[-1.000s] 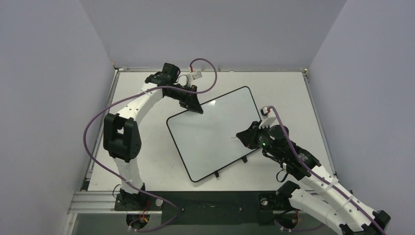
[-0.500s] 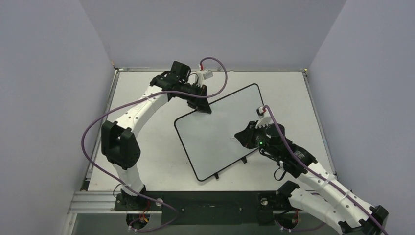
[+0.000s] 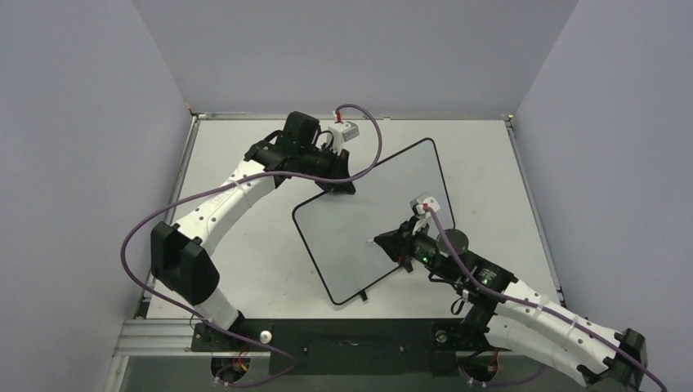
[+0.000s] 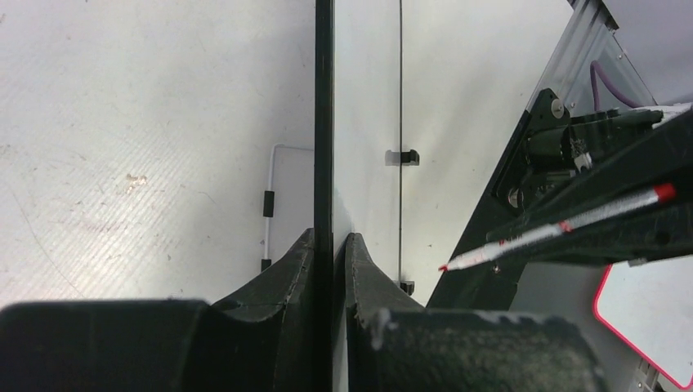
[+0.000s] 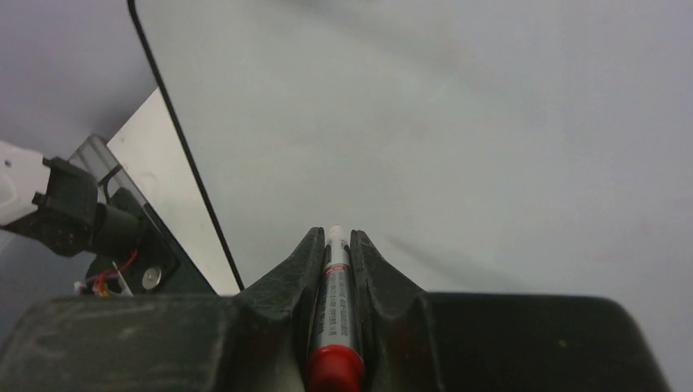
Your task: Write a sentence on the whiteboard
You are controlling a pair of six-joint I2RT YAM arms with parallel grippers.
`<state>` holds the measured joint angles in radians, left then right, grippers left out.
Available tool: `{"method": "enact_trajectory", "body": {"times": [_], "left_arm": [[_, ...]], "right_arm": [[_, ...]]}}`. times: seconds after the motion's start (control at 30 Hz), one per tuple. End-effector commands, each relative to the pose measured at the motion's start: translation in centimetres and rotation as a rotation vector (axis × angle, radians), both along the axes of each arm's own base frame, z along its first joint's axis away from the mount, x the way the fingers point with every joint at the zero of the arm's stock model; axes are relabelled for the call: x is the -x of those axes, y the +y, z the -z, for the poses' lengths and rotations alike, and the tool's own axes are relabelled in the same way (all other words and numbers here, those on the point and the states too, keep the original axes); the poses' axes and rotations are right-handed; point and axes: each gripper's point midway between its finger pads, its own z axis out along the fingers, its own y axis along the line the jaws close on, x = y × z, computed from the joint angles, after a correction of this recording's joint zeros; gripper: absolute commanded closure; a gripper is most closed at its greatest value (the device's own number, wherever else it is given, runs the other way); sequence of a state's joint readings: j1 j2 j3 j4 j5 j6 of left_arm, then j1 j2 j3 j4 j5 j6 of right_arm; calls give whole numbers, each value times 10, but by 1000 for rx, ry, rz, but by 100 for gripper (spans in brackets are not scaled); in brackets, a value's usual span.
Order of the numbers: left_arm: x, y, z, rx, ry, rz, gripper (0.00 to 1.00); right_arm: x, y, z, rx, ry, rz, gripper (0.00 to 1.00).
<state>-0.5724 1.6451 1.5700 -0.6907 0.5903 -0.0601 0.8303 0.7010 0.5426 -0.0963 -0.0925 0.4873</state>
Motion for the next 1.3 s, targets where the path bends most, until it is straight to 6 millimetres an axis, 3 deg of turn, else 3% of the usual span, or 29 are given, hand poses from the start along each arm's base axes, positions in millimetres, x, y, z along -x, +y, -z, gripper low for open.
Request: {"method": "enact_trajectory", "body": {"times": [0.0,0.27,0.57,0.93,1.27], "left_arm": [[-30,17,8,-104,-183,-93,100],[-34,17,5,-116,-210,-112,100],[-38,19,7,-128,-222,-127,100],[-38,22,6,-138,-222,-139,100],[-38,22,5,-139,-221,-142,100]], "right_arm": [[6,18,-38,-129,-258,-24,100],[8,28,-42,-215,-435,-25,100],[14,64,-55,-310,-489,-134,100],[14,89,-62,-316,-544,-160,100],[17,107,-82,-347,-576,-186,100]]}}
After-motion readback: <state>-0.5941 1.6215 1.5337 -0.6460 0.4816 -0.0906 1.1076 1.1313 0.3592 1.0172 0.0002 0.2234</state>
